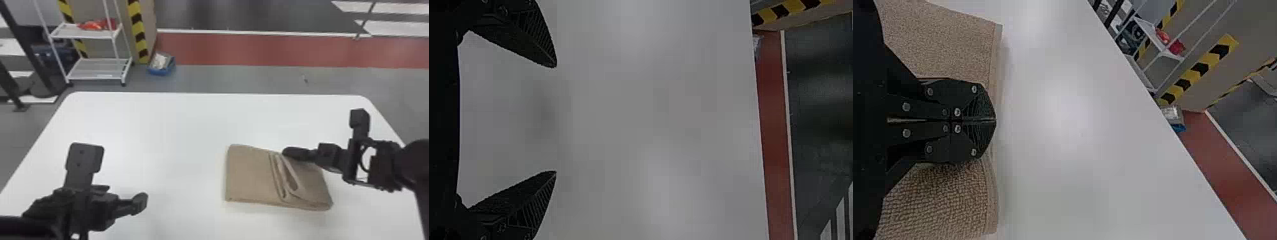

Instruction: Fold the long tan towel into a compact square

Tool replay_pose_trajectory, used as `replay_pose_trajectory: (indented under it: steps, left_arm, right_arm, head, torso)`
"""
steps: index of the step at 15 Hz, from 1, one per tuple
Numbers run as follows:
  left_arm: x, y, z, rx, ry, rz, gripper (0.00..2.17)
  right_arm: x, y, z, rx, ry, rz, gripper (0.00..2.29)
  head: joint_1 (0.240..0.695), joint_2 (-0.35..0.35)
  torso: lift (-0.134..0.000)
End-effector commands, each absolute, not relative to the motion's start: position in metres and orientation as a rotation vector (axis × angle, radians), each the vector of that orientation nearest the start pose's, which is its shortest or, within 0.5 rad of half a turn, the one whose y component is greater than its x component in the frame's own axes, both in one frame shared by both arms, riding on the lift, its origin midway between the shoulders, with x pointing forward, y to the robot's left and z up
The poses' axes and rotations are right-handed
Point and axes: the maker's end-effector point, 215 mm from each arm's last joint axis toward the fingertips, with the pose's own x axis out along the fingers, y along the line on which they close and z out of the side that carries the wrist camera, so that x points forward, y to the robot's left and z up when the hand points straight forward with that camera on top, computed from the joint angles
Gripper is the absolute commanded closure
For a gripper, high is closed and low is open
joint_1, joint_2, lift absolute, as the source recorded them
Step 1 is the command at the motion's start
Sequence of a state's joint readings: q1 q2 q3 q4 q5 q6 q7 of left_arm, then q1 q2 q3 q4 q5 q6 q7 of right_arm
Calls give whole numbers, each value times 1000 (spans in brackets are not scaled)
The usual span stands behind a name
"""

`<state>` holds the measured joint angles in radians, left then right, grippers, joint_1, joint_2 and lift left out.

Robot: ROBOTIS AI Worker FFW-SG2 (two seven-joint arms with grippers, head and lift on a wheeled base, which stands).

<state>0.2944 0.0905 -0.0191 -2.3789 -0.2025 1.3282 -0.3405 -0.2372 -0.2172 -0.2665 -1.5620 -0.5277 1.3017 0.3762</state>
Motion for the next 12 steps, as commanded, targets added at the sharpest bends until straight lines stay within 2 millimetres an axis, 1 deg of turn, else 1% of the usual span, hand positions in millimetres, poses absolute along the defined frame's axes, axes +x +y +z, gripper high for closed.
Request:
replay_pose_trajectory:
  steps: [1,5,7,8,9,10,11,12]
  left_arm:
    - [398,232,-429,81,825,-162,130]
    - [398,232,-428,79,823,-163,130]
    - [397,233,-429,79,825,-161,130]
    - [397,233,-427,78,821,-161,130]
    - [397,234,-427,79,821,-160,130]
    - [396,232,-427,77,821,-162,130]
    - [396,232,-427,77,821,-162,130]
    - [397,233,-426,76,820,-160,130]
  right_arm:
    - [518,-226,-438,566,894,417,2101]
    - [499,-203,-440,536,955,470,2101]
    - [490,-197,-439,534,969,492,2098]
    - [490,-198,-431,526,952,496,2098]
    - [488,-200,-417,531,915,506,2098]
    - [478,-199,-403,541,910,527,2098]
    - [462,-198,-396,529,945,539,2098]
    - [463,-205,-377,502,893,537,2098]
  head:
    - [695,-20]
    - [695,16]
    - [695,28]
    - [695,33]
    - [695,42]
    - [695,44]
    - [695,44]
    - [695,44]
  torso:
    - [-124]
    - [-124]
    - [-124]
    - [-124]
    - [-124]
    - [-124]
    - [-124]
    - [-124]
